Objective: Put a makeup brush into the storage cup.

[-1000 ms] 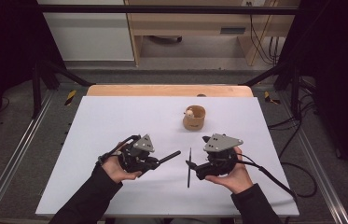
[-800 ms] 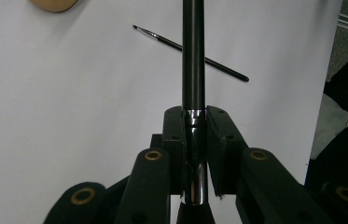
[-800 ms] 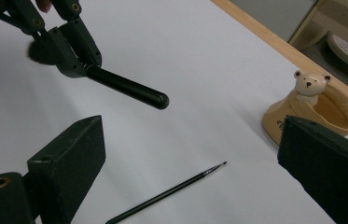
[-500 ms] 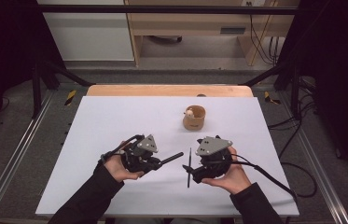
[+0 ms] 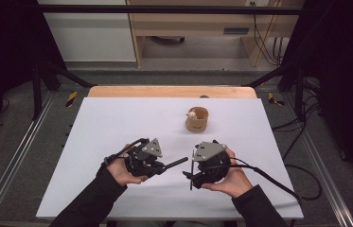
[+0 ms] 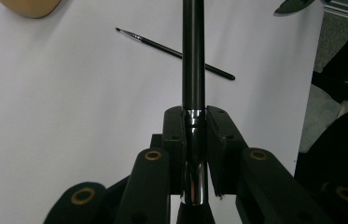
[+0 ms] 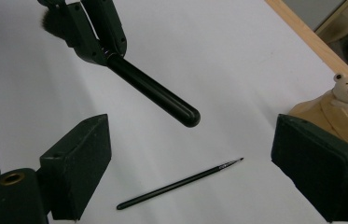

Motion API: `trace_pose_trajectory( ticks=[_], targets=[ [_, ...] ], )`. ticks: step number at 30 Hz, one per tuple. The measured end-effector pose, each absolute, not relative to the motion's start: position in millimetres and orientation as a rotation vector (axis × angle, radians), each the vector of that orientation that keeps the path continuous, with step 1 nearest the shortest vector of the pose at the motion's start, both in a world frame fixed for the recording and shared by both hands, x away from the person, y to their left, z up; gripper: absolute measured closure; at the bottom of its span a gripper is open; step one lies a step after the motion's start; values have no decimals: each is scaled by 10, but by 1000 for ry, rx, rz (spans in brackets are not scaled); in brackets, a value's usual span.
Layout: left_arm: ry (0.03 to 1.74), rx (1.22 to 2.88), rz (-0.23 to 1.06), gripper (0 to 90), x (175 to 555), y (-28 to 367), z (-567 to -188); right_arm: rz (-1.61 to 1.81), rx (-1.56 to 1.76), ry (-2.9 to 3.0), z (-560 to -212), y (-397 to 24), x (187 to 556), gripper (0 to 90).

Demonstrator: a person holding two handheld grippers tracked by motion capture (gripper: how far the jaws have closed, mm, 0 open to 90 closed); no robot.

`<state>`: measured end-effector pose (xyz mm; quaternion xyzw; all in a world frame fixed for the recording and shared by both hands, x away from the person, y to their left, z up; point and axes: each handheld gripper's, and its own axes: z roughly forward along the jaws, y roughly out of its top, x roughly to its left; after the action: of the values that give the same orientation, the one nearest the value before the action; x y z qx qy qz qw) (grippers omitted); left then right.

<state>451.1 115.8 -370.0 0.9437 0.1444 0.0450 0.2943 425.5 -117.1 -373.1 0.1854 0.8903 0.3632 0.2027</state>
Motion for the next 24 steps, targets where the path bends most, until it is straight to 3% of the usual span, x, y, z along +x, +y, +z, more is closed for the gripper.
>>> trace_pose_trajectory(
  ticks=[24],
  targets=[
    [326, 2549, 95, 782, 4483, 1020, -3697, 938, 416, 2554, -3814, -1070, 4252, 292]
  ],
)
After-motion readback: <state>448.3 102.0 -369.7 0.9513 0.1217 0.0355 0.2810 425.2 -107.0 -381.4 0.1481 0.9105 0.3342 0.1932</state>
